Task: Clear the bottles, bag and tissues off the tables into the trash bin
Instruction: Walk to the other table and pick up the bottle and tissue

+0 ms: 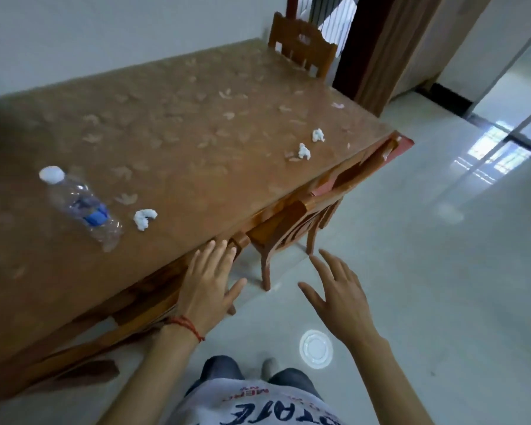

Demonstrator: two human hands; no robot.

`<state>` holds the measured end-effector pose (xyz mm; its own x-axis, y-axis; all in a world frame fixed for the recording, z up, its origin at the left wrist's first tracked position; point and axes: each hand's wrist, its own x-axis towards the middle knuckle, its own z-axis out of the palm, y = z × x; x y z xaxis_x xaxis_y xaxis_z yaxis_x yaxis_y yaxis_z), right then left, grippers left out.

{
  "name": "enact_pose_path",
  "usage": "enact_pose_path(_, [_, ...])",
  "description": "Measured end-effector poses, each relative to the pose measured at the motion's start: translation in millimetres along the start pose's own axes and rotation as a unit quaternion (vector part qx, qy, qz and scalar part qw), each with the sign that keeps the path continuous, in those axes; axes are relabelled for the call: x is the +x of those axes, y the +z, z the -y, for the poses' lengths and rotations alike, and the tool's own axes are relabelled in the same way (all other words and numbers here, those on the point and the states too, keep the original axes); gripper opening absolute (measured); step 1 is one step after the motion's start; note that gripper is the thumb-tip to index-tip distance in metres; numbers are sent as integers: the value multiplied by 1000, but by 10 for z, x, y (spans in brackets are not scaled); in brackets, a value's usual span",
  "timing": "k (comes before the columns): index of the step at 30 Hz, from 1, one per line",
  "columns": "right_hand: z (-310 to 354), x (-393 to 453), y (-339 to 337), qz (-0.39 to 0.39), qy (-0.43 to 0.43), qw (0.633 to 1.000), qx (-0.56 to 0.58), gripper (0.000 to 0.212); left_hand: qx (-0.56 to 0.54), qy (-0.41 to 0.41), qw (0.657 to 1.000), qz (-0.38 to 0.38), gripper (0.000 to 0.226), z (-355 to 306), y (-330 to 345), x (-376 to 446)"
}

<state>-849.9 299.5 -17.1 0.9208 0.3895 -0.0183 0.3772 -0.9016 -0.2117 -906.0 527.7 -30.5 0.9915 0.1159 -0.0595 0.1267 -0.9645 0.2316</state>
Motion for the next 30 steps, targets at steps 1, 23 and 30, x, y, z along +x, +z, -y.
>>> enact_pose_path(1, [13, 90, -9, 3, -27, 1000, -1, 56, 2, -26, 1000, -8, 74, 17, -14, -47])
enact_pose_path(23, [1059, 1087, 264, 86, -353, 930, 57, 62, -6, -379, 921, -88, 79, 560, -133, -829])
enact_pose_path(30, [1528, 1488, 439, 82, -333, 938, 48, 63, -12, -356, 930, -95, 80, 1243, -264, -547])
